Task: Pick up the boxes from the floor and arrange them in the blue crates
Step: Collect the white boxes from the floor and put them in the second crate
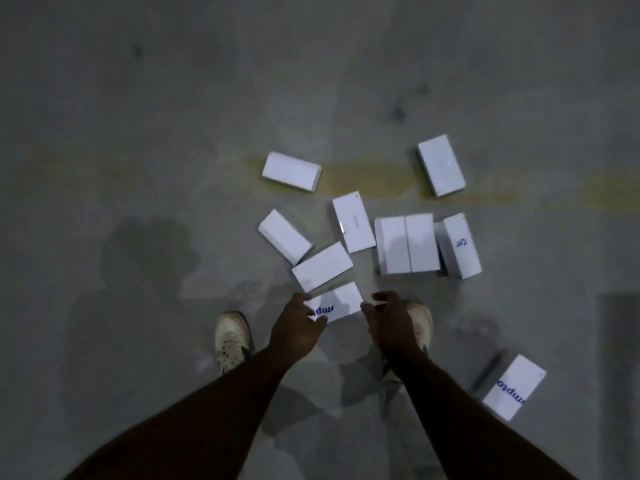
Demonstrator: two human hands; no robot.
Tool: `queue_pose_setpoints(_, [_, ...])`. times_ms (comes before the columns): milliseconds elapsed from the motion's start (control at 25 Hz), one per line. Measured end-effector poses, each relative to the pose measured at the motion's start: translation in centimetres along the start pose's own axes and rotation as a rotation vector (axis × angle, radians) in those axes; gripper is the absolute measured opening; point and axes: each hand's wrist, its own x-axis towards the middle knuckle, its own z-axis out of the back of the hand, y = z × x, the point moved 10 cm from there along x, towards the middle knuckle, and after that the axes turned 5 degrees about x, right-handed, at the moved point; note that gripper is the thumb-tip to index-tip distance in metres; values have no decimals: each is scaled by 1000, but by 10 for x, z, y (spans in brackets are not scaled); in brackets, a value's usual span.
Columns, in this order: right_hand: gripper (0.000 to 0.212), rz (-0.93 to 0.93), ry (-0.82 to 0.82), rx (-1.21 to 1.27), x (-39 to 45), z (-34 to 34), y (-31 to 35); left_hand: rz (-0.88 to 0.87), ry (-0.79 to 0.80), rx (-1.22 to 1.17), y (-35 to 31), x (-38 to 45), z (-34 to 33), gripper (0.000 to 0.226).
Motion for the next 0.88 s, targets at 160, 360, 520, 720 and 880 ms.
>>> queue_pose_setpoints(160, [42,-54,-79,4,71,-59,-64,-79,56,58,36,89,-52,62])
queue_pose_setpoints(360, [60,-136,-126,-20,132,-104,-110,-204,-28,181,37,154,-79,69])
queue_pose_setpoints(520, [78,-215,-219,-113,168,-112,-135,-363,-232,359,20,195,-81,89])
queue_pose_setpoints(720, [88,-448,-181,186,192,-137,-182,-349,-168,635,27,239,-101,115])
queue_pose_setpoints(880, [83,-471,-194,350,196,-144,-187,-249,-151,565,48,243,-107,119])
